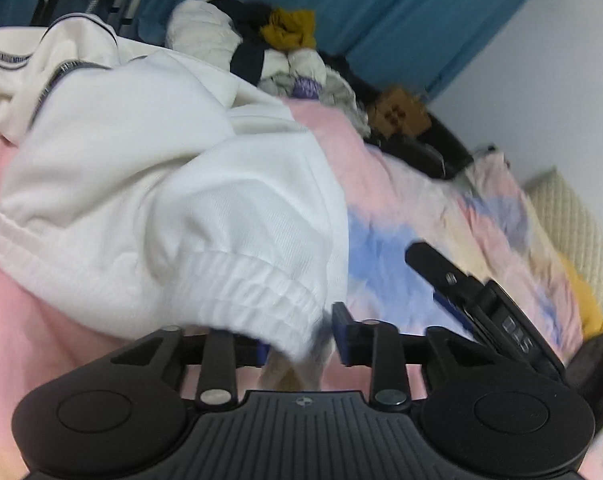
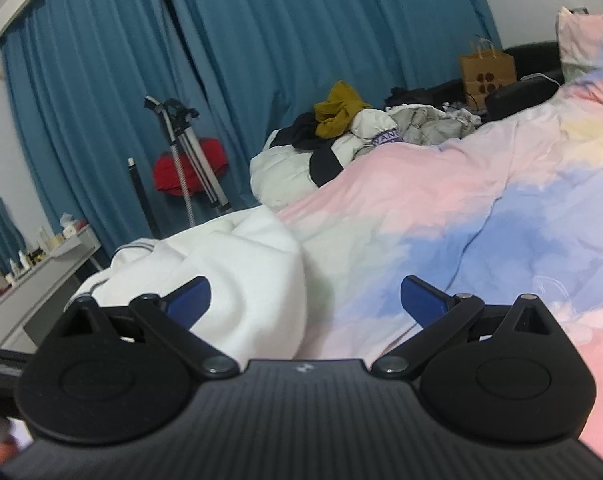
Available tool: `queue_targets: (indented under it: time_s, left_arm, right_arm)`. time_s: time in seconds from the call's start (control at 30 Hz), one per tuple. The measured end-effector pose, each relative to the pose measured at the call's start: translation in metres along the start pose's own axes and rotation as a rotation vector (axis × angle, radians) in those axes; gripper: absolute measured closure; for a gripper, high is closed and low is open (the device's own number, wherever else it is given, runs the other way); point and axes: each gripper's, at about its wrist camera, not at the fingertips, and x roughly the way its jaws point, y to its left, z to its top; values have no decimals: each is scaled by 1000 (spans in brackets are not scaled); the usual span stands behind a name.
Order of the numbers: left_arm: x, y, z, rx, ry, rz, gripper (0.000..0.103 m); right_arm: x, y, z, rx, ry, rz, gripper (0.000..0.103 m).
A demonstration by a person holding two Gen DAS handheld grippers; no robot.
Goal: Fold clothes
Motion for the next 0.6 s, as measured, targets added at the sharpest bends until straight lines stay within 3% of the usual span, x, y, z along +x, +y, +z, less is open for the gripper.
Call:
queue_targets:
  time_s: [0.1,0.13,0.2,0.33,0.43,0.53,0.6]
  left_arm:
    - [-26,2,-3,106,30,43,57]
    - [-34,3,-4,142,40,57,48]
    - [-54,3,-7,206,14,112,36]
    - [-87,9,-10,296,-60,190,23]
    - [-99,20,-13,338,-132,248,21]
    - [-100,33,-17,418,-147,293,21]
    - [-99,41,-20,487,-152,321,20]
  right_arm:
    - [0,8,-5,-38,-24,2,0]
    - [0,10,-6,-51,-27,2,0]
    - [0,14,-9,-76,-32,2,0]
    - [-2,21,-15,-122,-25,4,0]
    - [-4,26,-19,-144,3,2,0]
    - [-12,32,-24,-144,87,19,0]
    - [-12,38,-32,-191,160,-19,0]
